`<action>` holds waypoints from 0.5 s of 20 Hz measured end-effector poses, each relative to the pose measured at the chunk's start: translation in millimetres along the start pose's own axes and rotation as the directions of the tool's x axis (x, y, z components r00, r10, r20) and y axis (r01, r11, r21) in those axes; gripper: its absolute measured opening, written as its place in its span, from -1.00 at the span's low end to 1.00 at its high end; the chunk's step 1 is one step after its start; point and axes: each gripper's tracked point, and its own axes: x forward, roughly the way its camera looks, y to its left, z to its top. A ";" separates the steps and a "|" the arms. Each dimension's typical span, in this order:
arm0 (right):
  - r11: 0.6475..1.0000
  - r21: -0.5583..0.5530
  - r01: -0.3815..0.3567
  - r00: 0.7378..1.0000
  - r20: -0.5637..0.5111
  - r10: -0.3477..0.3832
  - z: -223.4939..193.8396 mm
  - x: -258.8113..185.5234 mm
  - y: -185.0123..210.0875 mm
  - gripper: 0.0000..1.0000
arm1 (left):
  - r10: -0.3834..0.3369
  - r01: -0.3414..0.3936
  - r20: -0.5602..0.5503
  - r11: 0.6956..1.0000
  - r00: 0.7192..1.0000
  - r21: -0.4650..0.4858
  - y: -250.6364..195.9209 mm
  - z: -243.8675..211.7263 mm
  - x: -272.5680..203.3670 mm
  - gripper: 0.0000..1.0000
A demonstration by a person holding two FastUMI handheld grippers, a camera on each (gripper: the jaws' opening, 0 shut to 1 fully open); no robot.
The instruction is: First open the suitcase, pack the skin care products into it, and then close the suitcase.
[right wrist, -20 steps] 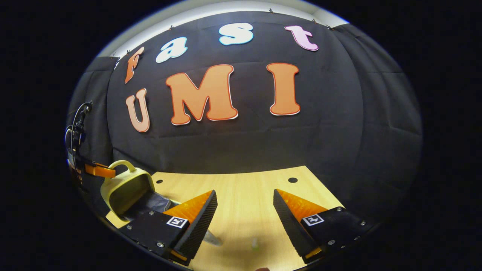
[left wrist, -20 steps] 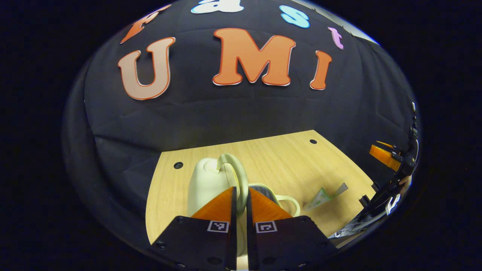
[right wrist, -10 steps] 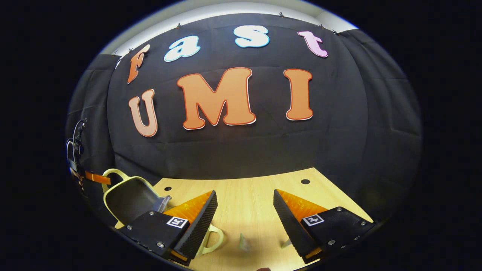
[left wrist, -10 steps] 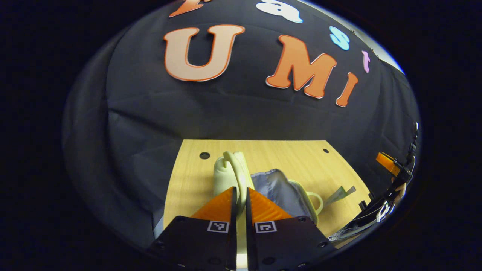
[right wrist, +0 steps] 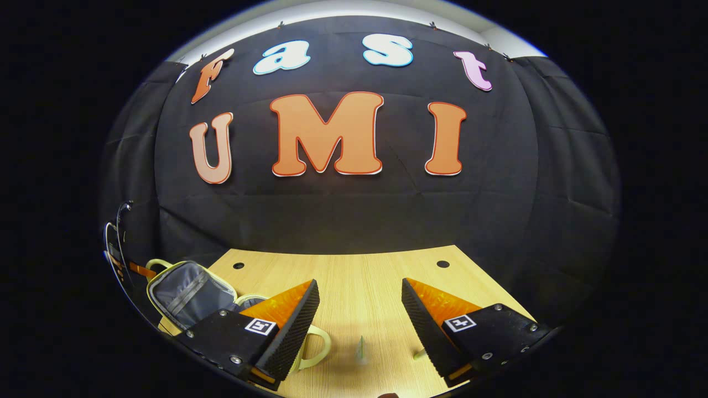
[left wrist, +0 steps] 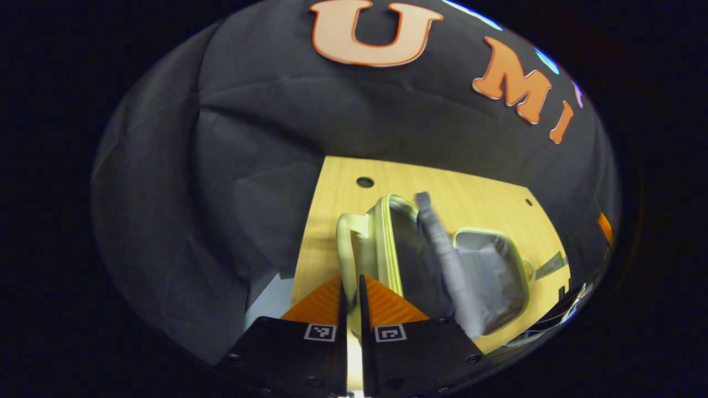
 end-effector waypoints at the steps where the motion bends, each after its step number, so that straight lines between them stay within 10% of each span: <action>1: 1.000 -0.001 0.004 1.000 -0.006 -0.004 -1.5 1.6 -1.9 0.90 | 0.022 -0.022 -0.028 1.000 0.999 0.003 2.2 -5.4 0.3 -0.77; 10: 1.000 -0.015 0.002 0.999 -0.040 -0.003 -12.9 3.2 -6.8 0.90 | 0.072 -0.090 -0.165 0.990 0.984 -0.105 -1.1 -18.4 6.4 -0.77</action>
